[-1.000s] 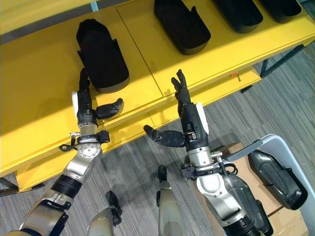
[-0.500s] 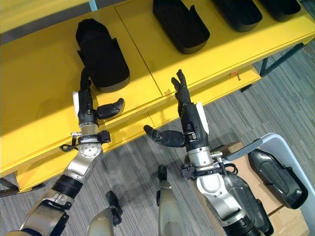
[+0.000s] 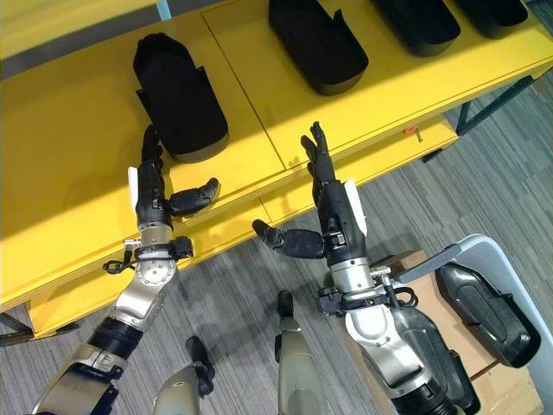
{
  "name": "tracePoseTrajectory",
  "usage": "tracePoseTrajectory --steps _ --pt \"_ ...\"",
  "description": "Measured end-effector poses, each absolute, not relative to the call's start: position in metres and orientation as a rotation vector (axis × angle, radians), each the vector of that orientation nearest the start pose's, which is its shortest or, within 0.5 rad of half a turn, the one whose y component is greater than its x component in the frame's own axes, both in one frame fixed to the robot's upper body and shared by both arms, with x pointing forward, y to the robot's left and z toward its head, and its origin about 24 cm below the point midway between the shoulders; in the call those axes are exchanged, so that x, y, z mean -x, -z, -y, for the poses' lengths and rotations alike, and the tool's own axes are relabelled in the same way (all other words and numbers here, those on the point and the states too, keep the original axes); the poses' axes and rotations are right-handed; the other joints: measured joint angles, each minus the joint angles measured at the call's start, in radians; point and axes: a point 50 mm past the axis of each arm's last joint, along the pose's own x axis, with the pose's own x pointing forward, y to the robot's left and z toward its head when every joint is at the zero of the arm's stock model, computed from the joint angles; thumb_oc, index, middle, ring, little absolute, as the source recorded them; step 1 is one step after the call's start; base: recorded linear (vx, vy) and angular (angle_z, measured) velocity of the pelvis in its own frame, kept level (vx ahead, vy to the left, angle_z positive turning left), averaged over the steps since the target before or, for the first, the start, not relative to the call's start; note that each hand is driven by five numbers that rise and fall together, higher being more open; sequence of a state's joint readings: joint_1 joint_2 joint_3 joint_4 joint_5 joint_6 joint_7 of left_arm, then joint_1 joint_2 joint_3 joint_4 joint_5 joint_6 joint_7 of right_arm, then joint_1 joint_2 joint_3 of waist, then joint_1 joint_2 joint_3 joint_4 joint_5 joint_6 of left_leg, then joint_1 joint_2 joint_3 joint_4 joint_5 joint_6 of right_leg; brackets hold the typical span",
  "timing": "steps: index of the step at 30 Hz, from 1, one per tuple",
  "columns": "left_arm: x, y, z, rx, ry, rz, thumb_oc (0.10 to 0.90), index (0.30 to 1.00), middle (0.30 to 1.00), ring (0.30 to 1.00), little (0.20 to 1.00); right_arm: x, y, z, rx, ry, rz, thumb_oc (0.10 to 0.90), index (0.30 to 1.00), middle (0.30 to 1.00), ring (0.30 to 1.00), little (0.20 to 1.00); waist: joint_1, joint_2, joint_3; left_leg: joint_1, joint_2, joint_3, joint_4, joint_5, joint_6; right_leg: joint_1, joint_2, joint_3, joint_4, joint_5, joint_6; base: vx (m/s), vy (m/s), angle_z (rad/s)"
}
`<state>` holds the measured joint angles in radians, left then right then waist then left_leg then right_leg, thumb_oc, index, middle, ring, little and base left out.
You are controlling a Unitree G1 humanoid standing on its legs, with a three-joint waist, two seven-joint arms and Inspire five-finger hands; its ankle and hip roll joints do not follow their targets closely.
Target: Move parts from the plastic box to the shelf.
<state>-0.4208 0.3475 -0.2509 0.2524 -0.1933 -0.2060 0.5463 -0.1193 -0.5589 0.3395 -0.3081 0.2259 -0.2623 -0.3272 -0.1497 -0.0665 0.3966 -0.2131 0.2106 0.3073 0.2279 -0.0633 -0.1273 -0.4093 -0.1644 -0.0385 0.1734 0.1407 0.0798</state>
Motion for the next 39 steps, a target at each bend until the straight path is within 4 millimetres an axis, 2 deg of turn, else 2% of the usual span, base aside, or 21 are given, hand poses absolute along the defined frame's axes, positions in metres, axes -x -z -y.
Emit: tracePoseTrajectory --steps 6,7,10,14,17,18,20,23,25,27,30,32,35,39 --pt "-0.296 -0.104 -0.196 -0.067 -0.349 0.317 0.900 1.000 1.000 1.000 1.000 -0.243 -0.149 0.151 0.156 -0.158 0.563 0.900 1.000 1.000 1.000 1.000 0.020 0.012 0.007 0.001 0.000 -0.017 0.008 -0.002 0.007 0.012 -0.005 -0.007 0.006 -0.003 -0.004 0.00 0.011 0.06" --pt "-0.289 -0.101 -0.206 -0.067 -0.384 0.306 0.900 1.000 1.000 1.000 1.000 -0.244 -0.151 0.153 0.175 -0.150 0.574 0.900 1.000 1.000 1.000 1.000 0.037 0.016 0.009 0.001 0.000 -0.022 0.008 0.000 0.010 0.016 -0.008 -0.013 0.006 -0.003 -0.004 0.01 0.023 0.13" --pt "-0.281 -0.097 -0.219 -0.082 -0.420 0.293 0.900 1.000 1.000 1.000 1.000 -0.244 -0.153 0.156 0.196 -0.146 0.584 0.900 1.000 1.000 1.000 1.000 0.055 0.019 0.010 -0.002 -0.003 -0.042 0.007 0.005 0.012 0.029 -0.016 -0.033 0.002 -0.009 -0.010 0.01 0.029 0.19" --pt "-0.260 -0.094 -0.221 -0.116 -0.338 0.288 0.900 1.000 1.000 1.000 1.000 -0.245 -0.157 0.160 0.212 -0.149 0.594 0.900 1.000 1.000 1.000 1.000 0.086 0.019 0.009 0.010 -0.006 -0.078 -0.001 0.008 0.013 0.085 -0.020 -0.069 -0.038 0.006 -0.002 0.04 0.047 0.28" --pt "-0.239 -0.078 -0.222 -0.143 -0.267 0.221 0.900 1.000 1.000 1.000 1.000 -0.245 -0.158 0.163 0.225 -0.148 0.596 0.900 1.000 1.000 1.000 1.000 0.109 0.021 0.004 0.068 -0.015 -0.108 -0.053 0.020 0.010 0.181 -0.021 -0.116 -0.108 0.023 -0.001 0.07 0.089 0.35" --pt "-0.233 -0.071 -0.225 -0.154 -0.263 0.189 0.900 1.000 1.000 1.000 1.000 -0.245 -0.159 0.165 0.227 -0.142 0.597 0.900 1.000 1.000 1.000 1.000 0.112 0.023 -0.010 0.077 -0.022 -0.121 -0.071 0.029 0.011 0.201 -0.026 -0.132 -0.124 0.025 -0.001 0.08 0.118 0.43" --pt "-0.222 -0.050 -0.233 -0.178 -0.268 0.091 0.900 1.000 1.000 1.000 1.000 -0.245 -0.157 0.167 0.227 -0.132 0.587 0.900 1.000 1.000 1.000 1.000 0.132 0.021 -0.088 0.099 -0.045 -0.147 -0.134 0.065 0.008 0.231 -0.034 -0.166 -0.155 0.029 0.001 0.06 0.125 0.48" --pt "-0.216 -0.043 -0.238 -0.203 -0.257 0.051 0.900 1.000 1.000 1.000 1.000 -0.244 -0.152 0.165 0.209 -0.151 0.562 0.900 1.000 1.000 1.000 1.000 0.154 0.011 -0.131 0.148 -0.059 -0.143 -0.177 0.077 0.011 0.268 -0.043 -0.167 -0.171 0.032 0.005 0.04 0.124 0.10" --pt "-0.205 -0.036 -0.244 -0.213 -0.257 0.010 0.900 1.000 1.000 1.000 1.000 -0.238 -0.136 0.167 0.219 -0.163 0.486 0.900 1.000 1.000 1.000 1.000 0.155 -0.006 -0.196 0.175 -0.075 -0.143 -0.207 0.074 0.022 0.292 -0.055 -0.168 -0.188 0.031 0.014 0.03 0.156 0.06" --pt "-0.202 -0.036 -0.248 -0.218 -0.268 0.007 0.900 1.000 1.000 1.000 1.000 -0.233 -0.127 0.171 0.230 -0.153 0.440 0.900 1.000 1.000 1.000 1.000 0.154 -0.021 -0.215 0.189 -0.082 -0.148 -0.213 0.074 0.028 0.310 -0.061 -0.174 -0.195 0.032 0.019 0.03 0.118 0.09" --pt "-0.195 -0.037 -0.257 -0.227 -0.290 -0.001 0.900 1.000 1.000 1.000 1.000 -0.223 -0.107 0.175 0.229 -0.143 0.344 0.900 1.000 1.000 1.000 1.000 0.154 -0.061 -0.251 0.200 -0.095 -0.149 -0.214 0.073 0.035 0.324 -0.075 -0.174 -0.205 0.033 0.032 0.02 0.150 0.04" --pt "-0.194 -0.036 -0.257 -0.230 -0.289 -0.004 0.900 1.000 1.000 1.000 1.000 -0.221 -0.103 0.175 0.230 -0.150 0.320 0.900 1.000 1.000 1.000 1.000 0.155 -0.075 -0.261 0.199 -0.109 -0.150 -0.213 0.075 0.040 0.326 -0.087 -0.173 -0.207 0.030 0.039 0.01 0.171 0.06" --pt "-0.192 -0.036 -0.256 -0.232 -0.273 -0.010 0.900 1.000 1.000 1.000 1.000 -0.219 -0.099 0.175 0.231 -0.149 0.298 0.900 1.000 1.000 1.000 1.000 0.155 -0.082 -0.265 0.197 -0.132 -0.154 -0.194 0.067 0.056 0.333 -0.112 -0.171 -0.200 0.036 0.054 -0.01 0.142 0.09" --pt "-0.195 -0.040 -0.255 -0.246 -0.253 0.005 0.900 1.000 1.000 1.000 1.000 -0.216 -0.094 0.175 0.233 -0.157 0.271 0.900 1.000 1.000 1.000 1.000 0.154 -0.100 -0.275 0.176 -0.180 -0.168 -0.142 0.044 0.082 0.344 -0.165 -0.173 -0.194 0.034 0.078 -0.02 0.139 0.16"
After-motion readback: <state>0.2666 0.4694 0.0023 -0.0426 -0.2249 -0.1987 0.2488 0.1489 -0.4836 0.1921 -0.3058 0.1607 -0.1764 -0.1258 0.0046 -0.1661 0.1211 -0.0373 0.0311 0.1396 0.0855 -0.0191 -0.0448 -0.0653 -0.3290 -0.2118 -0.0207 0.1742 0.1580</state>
